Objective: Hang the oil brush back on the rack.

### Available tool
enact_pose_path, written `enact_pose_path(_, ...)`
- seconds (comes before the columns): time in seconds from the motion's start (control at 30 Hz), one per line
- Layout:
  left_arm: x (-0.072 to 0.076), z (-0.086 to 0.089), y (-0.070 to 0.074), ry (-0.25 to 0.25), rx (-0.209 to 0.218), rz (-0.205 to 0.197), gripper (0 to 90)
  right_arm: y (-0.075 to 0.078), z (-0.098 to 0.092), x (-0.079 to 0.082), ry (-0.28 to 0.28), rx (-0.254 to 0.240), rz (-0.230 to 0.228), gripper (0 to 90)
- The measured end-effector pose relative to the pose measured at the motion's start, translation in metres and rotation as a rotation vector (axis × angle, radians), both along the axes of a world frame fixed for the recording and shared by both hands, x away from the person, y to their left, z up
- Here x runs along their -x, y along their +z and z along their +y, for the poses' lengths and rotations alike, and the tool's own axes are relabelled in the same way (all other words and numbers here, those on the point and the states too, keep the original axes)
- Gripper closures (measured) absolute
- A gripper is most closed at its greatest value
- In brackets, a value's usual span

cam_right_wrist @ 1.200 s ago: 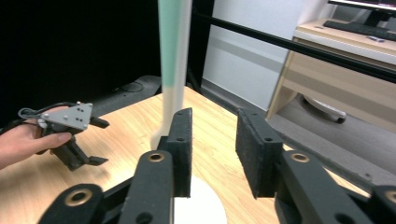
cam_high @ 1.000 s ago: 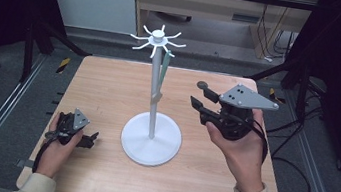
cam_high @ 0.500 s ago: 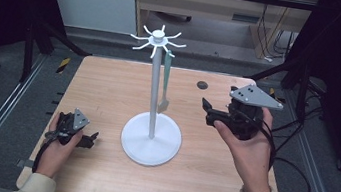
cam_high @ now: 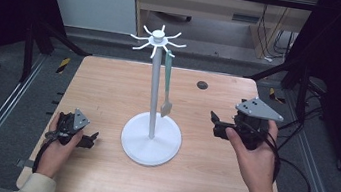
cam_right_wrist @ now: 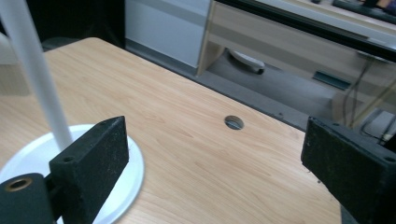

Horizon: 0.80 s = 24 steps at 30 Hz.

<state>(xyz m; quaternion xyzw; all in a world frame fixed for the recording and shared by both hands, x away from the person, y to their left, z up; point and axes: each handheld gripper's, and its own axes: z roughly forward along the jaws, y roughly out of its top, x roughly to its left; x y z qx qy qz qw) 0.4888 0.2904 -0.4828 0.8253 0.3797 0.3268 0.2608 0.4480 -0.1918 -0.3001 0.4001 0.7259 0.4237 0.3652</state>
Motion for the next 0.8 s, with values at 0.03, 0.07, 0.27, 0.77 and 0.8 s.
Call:
enact_pose_path(0.03, 0.0, 0.0, 0.0, 0.0, 0.0, -0.001, 2.9, -0.003, -0.001, 0.0, -0.006, -0.005, 0.002, 7.7)
enact_pose_path(0.07, 0.0, 0.0, 0.0, 0.002, 0.001, -0.002, 2.9, -0.007, -0.002, 0.001, -0.009, -0.005, 0.007, 7.7)
enact_pose_path(0.27, 0.0, 0.0, 0.0, 0.0, 0.0, 0.0, 2.9, -0.03, -0.002, 0.002, -0.018, 0.001, 0.048, 7.6)
enact_pose_path(0.77, 0.0, 0.0, 0.0, 0.0, -0.001, 0.0, 2.9, -0.08, 0.006, 0.003, -0.017, 0.027, 0.144, 7.5)
enact_pose_path(0.8, 0.0, 0.0, 0.0, 0.0, -0.001, 0.0, 2.9, -0.083, 0.006, 0.003, -0.017, 0.028, 0.148, 7.5)
